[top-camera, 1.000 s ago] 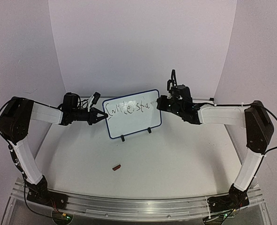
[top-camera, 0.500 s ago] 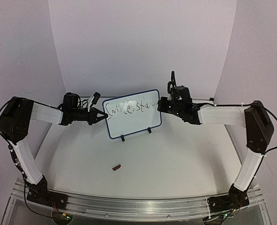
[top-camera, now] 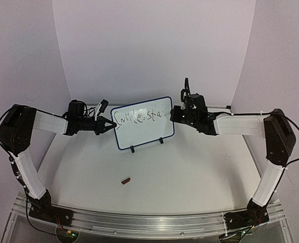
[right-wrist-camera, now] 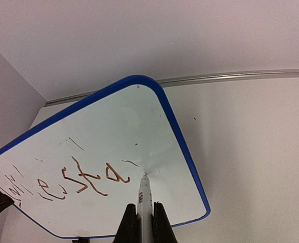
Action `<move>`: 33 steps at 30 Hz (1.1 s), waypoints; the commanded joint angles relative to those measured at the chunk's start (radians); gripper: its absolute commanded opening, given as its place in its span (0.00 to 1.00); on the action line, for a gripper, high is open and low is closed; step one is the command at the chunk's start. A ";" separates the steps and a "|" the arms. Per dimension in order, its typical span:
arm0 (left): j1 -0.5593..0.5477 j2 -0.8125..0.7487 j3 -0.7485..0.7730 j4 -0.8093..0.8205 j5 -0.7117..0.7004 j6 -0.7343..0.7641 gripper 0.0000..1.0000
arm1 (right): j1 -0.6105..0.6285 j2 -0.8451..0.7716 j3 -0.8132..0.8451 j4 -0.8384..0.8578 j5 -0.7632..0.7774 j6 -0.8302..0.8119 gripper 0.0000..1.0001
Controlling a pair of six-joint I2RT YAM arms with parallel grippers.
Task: Write a sentence on the whiteboard
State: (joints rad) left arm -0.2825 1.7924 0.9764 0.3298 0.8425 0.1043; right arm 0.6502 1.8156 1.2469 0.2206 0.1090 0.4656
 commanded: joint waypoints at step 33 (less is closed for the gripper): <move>-0.001 0.007 0.008 -0.081 -0.095 0.068 0.00 | -0.006 0.026 0.051 0.093 -0.004 -0.026 0.00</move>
State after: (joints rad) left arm -0.2828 1.7924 0.9778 0.3270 0.8422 0.1043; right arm 0.6502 1.8197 1.2578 0.2893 0.0862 0.4493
